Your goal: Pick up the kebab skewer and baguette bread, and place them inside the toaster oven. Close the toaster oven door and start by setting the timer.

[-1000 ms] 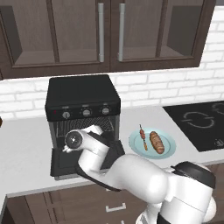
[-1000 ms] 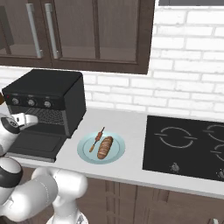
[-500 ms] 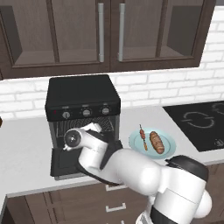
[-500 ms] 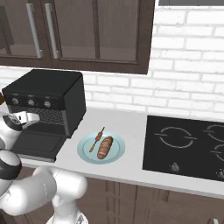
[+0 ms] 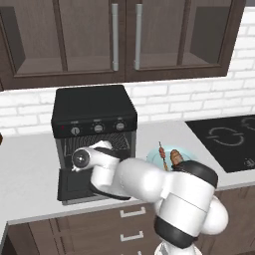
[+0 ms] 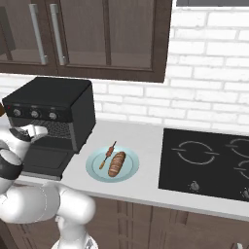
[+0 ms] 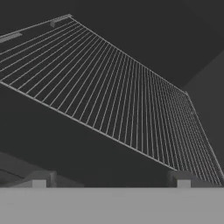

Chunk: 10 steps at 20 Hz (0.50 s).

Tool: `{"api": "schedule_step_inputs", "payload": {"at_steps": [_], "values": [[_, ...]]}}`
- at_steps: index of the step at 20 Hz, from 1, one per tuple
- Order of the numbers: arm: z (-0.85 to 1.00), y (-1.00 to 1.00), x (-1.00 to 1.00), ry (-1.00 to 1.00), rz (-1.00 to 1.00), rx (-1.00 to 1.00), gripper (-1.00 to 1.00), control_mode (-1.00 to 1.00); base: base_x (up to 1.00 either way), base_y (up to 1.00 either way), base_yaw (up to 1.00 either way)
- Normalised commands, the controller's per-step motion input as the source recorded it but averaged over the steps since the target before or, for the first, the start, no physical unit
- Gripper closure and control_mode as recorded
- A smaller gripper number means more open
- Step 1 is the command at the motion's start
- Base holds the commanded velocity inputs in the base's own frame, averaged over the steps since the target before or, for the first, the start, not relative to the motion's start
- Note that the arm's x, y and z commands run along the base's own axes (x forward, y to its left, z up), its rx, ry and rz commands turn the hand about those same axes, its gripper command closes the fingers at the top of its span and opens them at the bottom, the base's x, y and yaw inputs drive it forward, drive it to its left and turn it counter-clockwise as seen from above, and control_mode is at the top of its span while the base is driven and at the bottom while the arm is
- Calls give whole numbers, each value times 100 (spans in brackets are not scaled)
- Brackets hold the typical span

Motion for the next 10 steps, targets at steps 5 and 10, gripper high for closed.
{"api": "schedule_step_inputs", "payload": {"at_steps": [5,10], "values": [[-8,9,11,-5,0,-3,-100,-100,0,0,0],[0,0,2,-4,0,-1,-100,-100,0,0,0]]}}
